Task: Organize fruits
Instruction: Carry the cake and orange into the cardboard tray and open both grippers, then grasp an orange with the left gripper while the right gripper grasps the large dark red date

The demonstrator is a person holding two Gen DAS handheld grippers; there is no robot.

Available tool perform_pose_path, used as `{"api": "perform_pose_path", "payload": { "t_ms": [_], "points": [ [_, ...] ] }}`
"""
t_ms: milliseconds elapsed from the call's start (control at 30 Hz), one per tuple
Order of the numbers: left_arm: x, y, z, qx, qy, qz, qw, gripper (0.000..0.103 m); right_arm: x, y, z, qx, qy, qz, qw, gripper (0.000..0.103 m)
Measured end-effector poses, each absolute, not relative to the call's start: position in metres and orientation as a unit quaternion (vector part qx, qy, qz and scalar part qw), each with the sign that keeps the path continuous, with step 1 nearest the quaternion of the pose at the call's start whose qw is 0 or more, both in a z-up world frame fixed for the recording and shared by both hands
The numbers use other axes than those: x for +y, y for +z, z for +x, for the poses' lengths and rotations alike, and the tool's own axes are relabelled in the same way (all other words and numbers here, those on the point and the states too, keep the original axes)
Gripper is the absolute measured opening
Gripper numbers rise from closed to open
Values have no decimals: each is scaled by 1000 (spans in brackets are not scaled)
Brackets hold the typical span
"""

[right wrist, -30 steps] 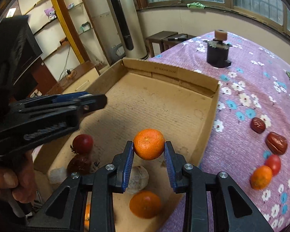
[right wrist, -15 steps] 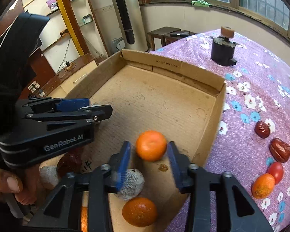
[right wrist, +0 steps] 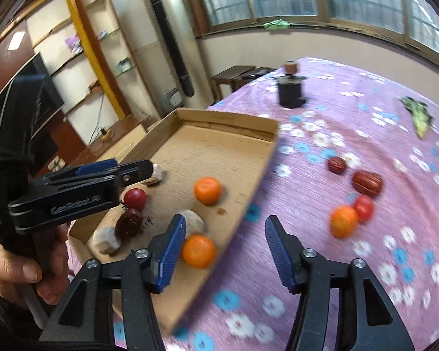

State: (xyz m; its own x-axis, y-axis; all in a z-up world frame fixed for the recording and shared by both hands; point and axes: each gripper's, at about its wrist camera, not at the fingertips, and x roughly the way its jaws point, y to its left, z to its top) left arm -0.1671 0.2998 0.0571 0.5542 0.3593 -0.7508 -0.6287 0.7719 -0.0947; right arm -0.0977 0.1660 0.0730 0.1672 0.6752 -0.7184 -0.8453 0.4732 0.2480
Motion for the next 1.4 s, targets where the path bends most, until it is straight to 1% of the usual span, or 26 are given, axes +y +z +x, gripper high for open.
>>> {"api": "perform_pose_path", "payload": {
  "t_ms": [133,267,333,400,433,467,500,533,600,667,733,833,1000,1133,1267,1400],
  "points": [
    [270,63,-159,373,261,-166,874,69,134,75,-88,408,483,-89,769,60],
    [250,65,-151,368,231,-188,881,69,104,77,-78,410,465,-74,781,60],
    [242,67,-150,357,218,-200,886,69,90,78,-72,410,455,-66,788,60],
    [232,72,-151,328,203,-213,898,69,79,77,-67,409,446,-61,794,60],
    [227,74,-152,312,198,-218,903,71,72,77,-64,410,440,-58,797,60],
    [222,75,-151,298,198,-220,907,79,66,76,-61,410,434,-55,800,60],
    [218,76,-150,291,198,-221,910,83,61,75,-58,411,429,-53,803,60],
    [214,75,-146,296,187,-223,910,83,55,75,-55,412,424,-50,805,60],
    [209,69,-133,330,150,-224,905,83,46,73,-47,413,416,-44,809,60],
    [206,58,-121,360,160,-222,892,83,39,72,-42,410,412,-40,813,60],
    [201,51,-116,365,162,-219,890,83,35,72,-39,406,409,-44,816,60],
    [189,43,-103,383,175,-182,888,83,32,72,-31,402,404,-50,820,60],
    [179,32,-83,405,169,-158,884,83,36,69,-7,408,398,-49,820,59],
    [184,18,-61,423,170,-152,877,83,61,62,18,424,411,-46,806,59],
    [189,9,-39,435,178,-134,873,83,97,53,34,431,414,-70,799,57],
    [194,4,-24,441,176,-123,872,82,132,39,49,446,416,-90,788,50]
  ]
}}
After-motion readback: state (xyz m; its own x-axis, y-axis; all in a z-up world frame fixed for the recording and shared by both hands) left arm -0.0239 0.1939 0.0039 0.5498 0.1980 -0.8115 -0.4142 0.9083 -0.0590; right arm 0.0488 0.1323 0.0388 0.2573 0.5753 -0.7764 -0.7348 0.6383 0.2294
